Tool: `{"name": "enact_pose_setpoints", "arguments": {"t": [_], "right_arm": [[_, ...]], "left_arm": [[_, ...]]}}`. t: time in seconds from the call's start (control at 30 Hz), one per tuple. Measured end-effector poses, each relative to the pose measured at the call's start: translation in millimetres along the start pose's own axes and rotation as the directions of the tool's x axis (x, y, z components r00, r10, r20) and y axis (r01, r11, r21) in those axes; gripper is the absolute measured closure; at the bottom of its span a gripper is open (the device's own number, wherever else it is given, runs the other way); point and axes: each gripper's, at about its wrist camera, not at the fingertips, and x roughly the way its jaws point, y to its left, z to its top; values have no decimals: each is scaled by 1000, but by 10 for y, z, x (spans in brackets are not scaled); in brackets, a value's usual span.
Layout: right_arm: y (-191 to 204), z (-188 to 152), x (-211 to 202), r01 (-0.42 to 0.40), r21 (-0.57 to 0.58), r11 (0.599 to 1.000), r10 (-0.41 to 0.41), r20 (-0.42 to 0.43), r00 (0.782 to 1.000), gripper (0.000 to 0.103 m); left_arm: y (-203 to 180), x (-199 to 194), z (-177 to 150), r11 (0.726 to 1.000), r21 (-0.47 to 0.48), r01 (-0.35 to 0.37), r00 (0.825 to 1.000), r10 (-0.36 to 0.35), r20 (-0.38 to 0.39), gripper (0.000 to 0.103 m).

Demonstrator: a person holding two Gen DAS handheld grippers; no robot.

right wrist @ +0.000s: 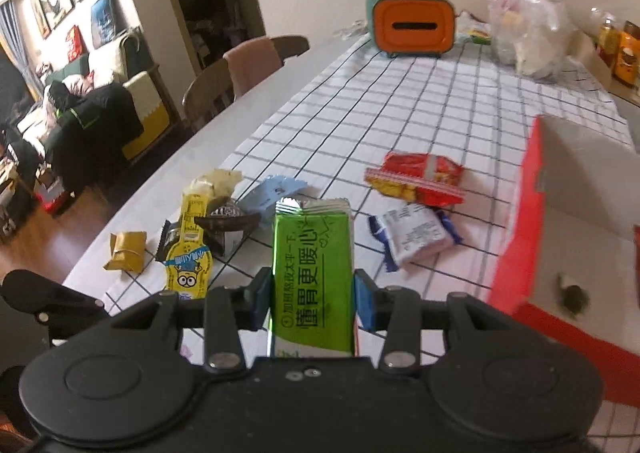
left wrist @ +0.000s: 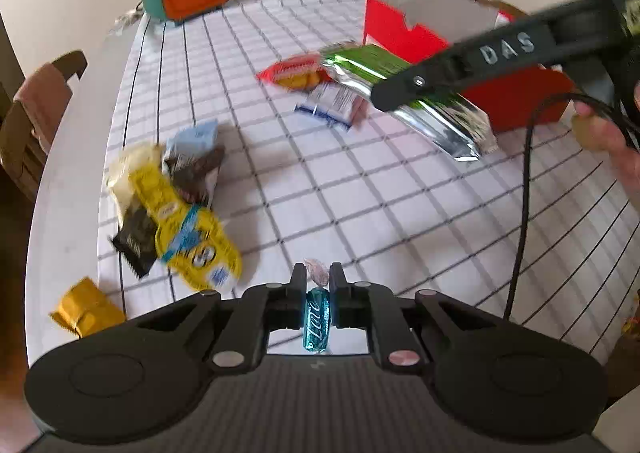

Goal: Organize snacks
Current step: 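Carry the blue candy and green packet over the red box with both tools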

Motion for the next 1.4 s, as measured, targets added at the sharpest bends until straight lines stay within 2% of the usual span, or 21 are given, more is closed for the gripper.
{"name": "enact_pose_setpoints", "arguments": {"t": [0.17, 0.33, 0.93, 1.13, 1.4], "right_arm": [[-190, 5, -277, 27, 26, 999, -28, 26, 999, 61], [-417, 4, -544, 55, 42, 998, -57, 53, 997, 61], [-1399, -43, -1167, 160, 110, 981, -173, 126, 977, 61], [-1761, -84, -1227, 199, 147, 969, -218, 122, 968, 61], [-2173, -133, -1212, 260, 166, 951, -277, 89, 957, 61]], "left_arm": [[-206, -70, 262, 1000, 19, -16, 999, 15, 37, 92], [-435, -119, 528, 1000, 22, -3, 997, 2, 80, 92], [-1307, 106, 1544, 995, 98, -22, 986, 5, 168, 92], [-1515, 317, 1869, 996, 92, -9, 987, -6, 159, 92], [-1697, 703, 2211, 998, 67, -8, 994, 0, 109, 92]]}}
